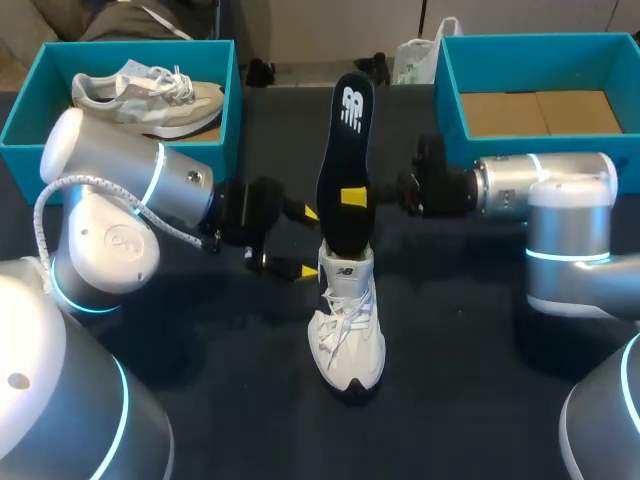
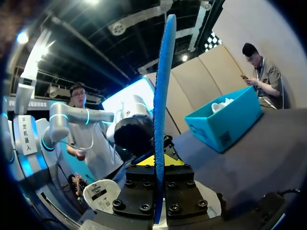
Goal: Take the shoe out of the shoebox, open the shoe tongue, remove and reinsert the insole, then place the shoe into the shoebox
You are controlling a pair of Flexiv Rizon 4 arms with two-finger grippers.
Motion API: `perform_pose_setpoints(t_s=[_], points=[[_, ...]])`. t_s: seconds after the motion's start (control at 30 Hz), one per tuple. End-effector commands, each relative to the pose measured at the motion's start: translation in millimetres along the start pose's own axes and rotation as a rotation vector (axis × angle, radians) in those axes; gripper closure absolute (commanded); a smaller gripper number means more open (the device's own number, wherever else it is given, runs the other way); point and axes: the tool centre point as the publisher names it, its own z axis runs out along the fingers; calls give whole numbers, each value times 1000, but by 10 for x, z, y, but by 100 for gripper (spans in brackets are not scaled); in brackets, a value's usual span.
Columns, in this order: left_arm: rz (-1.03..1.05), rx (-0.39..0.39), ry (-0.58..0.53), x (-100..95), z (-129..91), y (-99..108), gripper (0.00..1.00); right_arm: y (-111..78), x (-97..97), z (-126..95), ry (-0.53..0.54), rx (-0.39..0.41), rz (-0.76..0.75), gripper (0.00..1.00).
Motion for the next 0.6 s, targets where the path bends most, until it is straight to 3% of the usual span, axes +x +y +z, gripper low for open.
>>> perform_pose_setpoints(t_s=[0.03,0.6], points=[[-1,-5,-3,-2,5,-10,0,-75,-14,35,6,2,6,100],[-10,-12,-23,35,-29,34,0,-361,0,1,-2,39,60,100]])
